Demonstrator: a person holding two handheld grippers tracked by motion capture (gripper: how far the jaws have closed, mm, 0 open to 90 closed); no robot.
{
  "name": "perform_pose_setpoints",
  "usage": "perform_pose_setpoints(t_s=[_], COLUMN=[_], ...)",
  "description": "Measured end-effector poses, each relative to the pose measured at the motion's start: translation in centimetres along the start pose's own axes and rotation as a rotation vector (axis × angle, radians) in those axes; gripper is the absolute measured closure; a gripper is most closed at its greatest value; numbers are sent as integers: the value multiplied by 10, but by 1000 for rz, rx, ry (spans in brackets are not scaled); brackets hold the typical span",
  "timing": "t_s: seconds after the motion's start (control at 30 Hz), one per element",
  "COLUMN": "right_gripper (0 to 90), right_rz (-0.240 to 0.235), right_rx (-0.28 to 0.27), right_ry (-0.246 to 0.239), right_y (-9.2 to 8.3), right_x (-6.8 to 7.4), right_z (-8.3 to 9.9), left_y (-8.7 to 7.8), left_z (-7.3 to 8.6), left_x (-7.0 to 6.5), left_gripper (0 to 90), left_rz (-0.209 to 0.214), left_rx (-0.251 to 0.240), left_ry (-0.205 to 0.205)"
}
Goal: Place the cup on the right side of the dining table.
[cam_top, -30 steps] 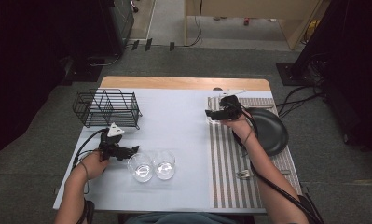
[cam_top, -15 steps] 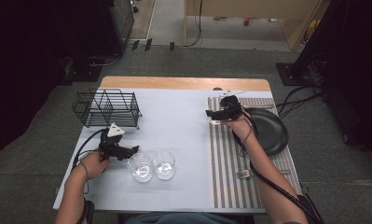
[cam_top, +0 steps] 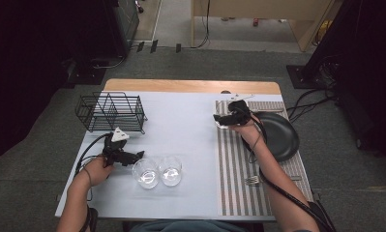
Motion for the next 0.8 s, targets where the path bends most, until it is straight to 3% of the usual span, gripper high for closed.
perform_pose_setpoints(t_s=[0.57, 0.8], right_gripper=[188, 153], right_rz=[6, -13], right_rx=[0, -20], right_ry=[9, 36], right_y=[0, -3], right_x=[1, 1], right_z=[0, -2], left_y=[0, 0], left_z=[0, 0], left_x=[0, 0], left_gripper=[0, 0], left_rz=[0, 0], left_rx=[-1, -1], left_ry=[0, 0])
Point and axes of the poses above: each handheld gripper's, and its own axes: y roughly forward along the jaws, z roughly out of its underside, x roughly to its left, the point moved 1 cm from there along y, roughly forward along the jaws, and after that the axes turned 13 degrees about x, right-handed, at the moved point
